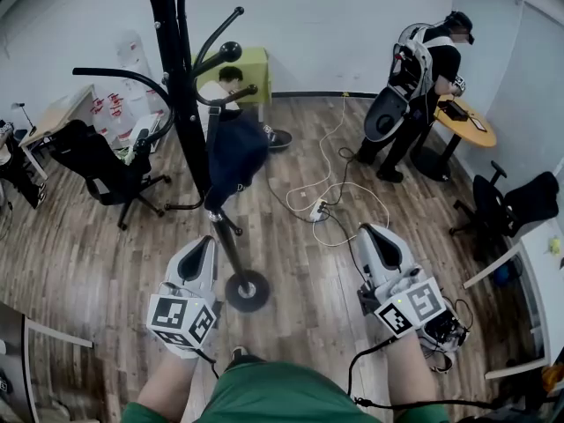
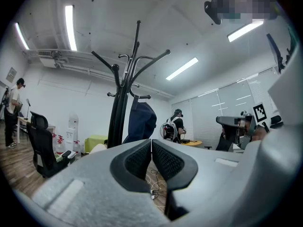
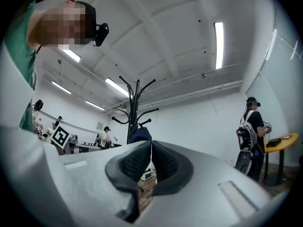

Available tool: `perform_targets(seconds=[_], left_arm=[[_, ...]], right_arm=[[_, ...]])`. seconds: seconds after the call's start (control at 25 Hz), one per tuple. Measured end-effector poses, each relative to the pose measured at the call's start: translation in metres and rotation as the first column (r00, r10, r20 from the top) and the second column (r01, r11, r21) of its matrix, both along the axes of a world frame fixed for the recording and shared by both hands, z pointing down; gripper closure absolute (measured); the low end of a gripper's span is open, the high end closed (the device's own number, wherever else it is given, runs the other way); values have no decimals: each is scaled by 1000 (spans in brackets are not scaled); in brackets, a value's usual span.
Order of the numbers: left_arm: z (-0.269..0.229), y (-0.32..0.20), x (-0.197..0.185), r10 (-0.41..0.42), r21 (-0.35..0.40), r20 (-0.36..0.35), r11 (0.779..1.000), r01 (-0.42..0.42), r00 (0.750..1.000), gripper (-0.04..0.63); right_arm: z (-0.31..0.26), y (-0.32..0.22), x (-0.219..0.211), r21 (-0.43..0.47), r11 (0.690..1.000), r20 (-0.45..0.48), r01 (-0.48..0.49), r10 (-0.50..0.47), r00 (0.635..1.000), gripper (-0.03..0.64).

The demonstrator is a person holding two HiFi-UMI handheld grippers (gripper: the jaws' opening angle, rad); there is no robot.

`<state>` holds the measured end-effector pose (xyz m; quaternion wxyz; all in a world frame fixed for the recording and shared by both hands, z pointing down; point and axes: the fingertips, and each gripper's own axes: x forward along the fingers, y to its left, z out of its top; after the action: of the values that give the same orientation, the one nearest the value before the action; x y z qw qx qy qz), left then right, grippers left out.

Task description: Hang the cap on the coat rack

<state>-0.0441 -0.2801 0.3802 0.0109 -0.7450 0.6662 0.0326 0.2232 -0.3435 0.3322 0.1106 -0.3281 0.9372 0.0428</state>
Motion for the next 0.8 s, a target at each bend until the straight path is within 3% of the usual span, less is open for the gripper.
perform_targets(seconds=[0.8], left_arm=[[-4,-3,1,-3,4,1,1000,3,1000,581]], right_arm=[[0,-2,5,5,1000,0,-6,6,1000,609]])
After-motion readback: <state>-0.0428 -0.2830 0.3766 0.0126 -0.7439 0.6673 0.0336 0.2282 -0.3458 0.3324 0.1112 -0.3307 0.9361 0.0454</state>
